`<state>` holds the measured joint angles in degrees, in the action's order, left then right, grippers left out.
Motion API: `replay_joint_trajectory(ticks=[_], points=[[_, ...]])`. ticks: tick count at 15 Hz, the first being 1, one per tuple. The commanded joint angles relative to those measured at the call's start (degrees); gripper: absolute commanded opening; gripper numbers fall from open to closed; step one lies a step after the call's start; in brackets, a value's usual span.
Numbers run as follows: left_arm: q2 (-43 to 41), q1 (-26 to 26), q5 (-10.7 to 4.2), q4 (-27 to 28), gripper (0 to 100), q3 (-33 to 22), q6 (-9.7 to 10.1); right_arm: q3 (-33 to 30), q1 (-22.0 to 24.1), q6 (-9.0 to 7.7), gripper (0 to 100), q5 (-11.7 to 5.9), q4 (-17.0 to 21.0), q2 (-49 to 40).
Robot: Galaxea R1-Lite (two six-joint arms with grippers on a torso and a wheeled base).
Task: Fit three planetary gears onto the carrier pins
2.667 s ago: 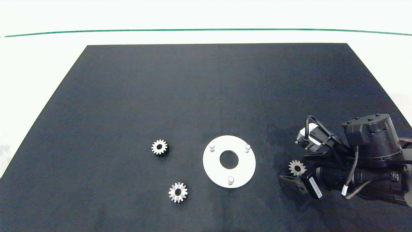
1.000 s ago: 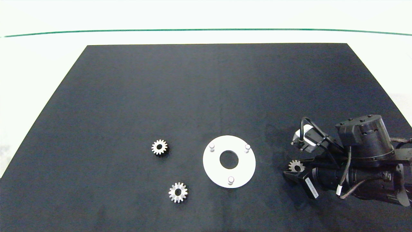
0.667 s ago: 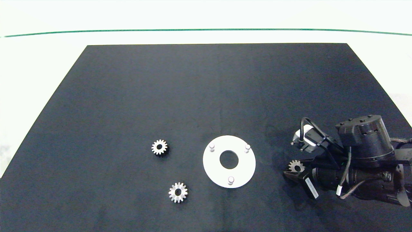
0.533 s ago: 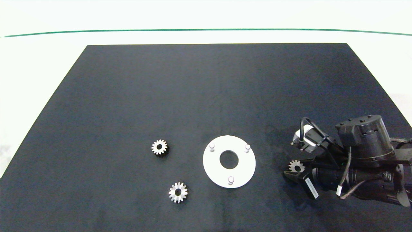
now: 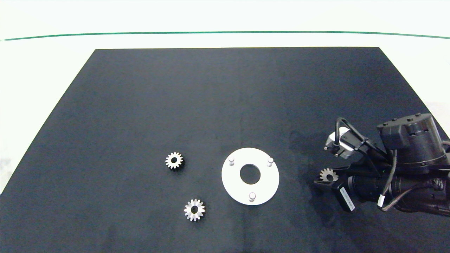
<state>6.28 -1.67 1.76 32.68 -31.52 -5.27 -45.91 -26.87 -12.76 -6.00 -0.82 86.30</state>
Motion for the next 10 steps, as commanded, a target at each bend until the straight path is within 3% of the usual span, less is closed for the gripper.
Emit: replay_joint_trajectory(ticks=[1, 6, 10], points=[[-0.13, 0.0, 0.0, 0.19, 100, -0.03, -0.09, -6.74, -2.93, -0.07, 22, -0.86, 4.6, -1.66], [-0.21, -0.09, 0.27, 0.19, 100, 0.06, -0.36, -15.61, -11.1, -0.24, 22, -7.27, 8.55, 3.79], [-0.21, 0.0, 0.27, 0.19, 100, -0.03, -0.36, -18.69, -13.74, -0.07, 22, -8.59, 8.55, 8.27]])
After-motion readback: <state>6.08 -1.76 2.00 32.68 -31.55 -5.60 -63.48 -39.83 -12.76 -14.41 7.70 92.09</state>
